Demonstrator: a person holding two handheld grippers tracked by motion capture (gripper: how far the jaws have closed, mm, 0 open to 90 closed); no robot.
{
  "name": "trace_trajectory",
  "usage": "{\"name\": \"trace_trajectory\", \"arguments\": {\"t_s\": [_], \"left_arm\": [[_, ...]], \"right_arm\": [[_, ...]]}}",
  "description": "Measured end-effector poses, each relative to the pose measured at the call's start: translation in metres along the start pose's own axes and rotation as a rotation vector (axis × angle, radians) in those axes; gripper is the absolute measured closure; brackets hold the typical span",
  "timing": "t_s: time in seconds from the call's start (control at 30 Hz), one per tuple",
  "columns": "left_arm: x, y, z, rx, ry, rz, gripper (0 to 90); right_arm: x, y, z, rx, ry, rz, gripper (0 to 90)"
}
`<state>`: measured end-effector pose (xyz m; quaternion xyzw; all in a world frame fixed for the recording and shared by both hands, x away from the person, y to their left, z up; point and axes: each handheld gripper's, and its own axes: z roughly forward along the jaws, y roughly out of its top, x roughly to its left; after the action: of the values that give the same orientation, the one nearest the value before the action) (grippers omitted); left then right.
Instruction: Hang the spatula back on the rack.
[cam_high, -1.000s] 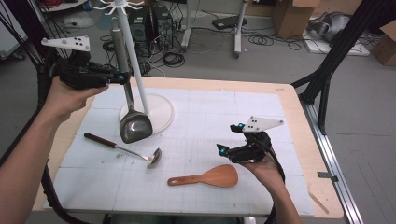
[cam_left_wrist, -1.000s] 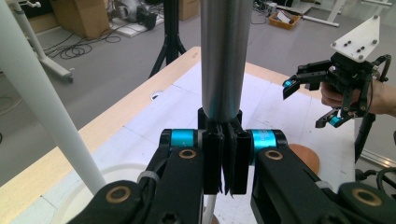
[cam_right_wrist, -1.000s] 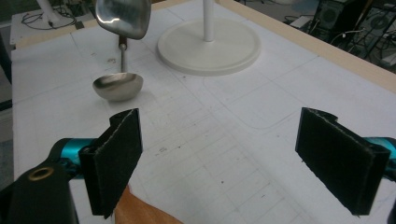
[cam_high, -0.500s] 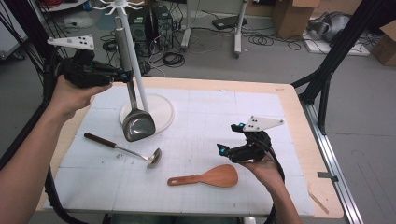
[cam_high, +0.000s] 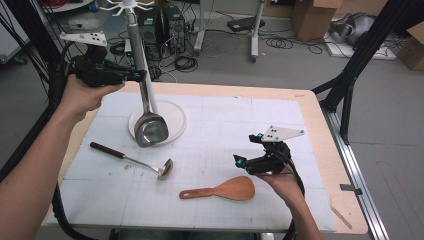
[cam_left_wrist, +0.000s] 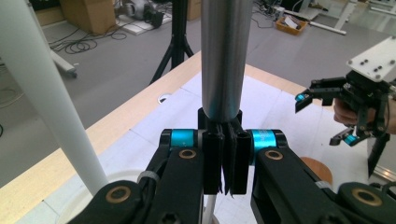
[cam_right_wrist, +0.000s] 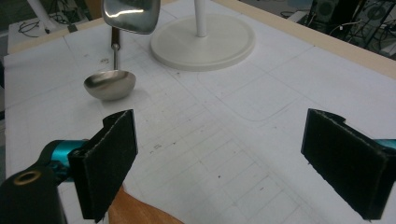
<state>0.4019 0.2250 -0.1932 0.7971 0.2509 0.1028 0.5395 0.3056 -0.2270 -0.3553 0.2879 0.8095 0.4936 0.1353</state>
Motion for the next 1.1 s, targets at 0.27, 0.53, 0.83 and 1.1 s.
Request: {"name": "trace_trajectory", "arguments": {"t_s": [0.27, 0.53, 0.83, 1.1], "left_arm": [[0.007, 0.001, 0.006, 0.003, 0.013, -0.018, 86.9], [0.012, 0.0, 0.008, 0.008, 0.02, -0.033, 86.9], [0.016, 0.001, 0.014, 0.008, 0.017, -0.044, 86.9], [0.021, 0.0, 0.014, 0.005, 0.031, -0.056, 86.9]], "right_arm": [[-0.001, -0.002, 0.001, 0.007, 0.003, 0.008, 9.7], [-0.001, -0.002, 0.001, 0.007, 0.007, 0.005, 9.7], [0.0, -0.002, 0.002, 0.009, 0.013, 0.004, 9.8], [0.0, -0.003, 0.002, 0.005, 0.02, 0.007, 9.8]]}}
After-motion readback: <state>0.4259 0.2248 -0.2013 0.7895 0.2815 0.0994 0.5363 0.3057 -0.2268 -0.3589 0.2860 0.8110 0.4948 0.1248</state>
